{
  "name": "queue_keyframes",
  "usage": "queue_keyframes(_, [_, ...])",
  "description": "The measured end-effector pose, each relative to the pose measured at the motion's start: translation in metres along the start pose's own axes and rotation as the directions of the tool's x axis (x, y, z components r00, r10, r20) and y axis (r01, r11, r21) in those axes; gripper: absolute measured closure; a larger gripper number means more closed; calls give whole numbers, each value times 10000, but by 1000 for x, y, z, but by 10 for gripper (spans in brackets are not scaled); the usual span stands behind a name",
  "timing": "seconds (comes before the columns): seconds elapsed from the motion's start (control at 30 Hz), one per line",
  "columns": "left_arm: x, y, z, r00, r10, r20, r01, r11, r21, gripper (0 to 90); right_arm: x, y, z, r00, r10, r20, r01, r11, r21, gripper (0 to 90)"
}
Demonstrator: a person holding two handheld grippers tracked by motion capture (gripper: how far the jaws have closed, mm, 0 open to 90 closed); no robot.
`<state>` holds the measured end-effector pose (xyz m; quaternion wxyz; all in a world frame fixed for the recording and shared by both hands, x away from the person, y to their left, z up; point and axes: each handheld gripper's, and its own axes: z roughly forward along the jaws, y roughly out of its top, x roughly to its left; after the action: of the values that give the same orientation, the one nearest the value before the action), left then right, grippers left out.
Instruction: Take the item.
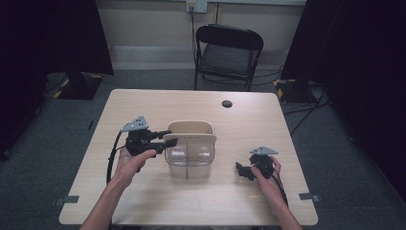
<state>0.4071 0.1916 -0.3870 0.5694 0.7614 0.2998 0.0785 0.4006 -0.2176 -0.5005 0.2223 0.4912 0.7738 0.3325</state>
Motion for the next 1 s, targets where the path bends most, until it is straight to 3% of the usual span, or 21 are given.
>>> queue_keyframes(1.0, [1,0,0,10000,12,-6,-12,10000,47,525,0,0,0,10000,-7,-35,7,10000,-11,130])
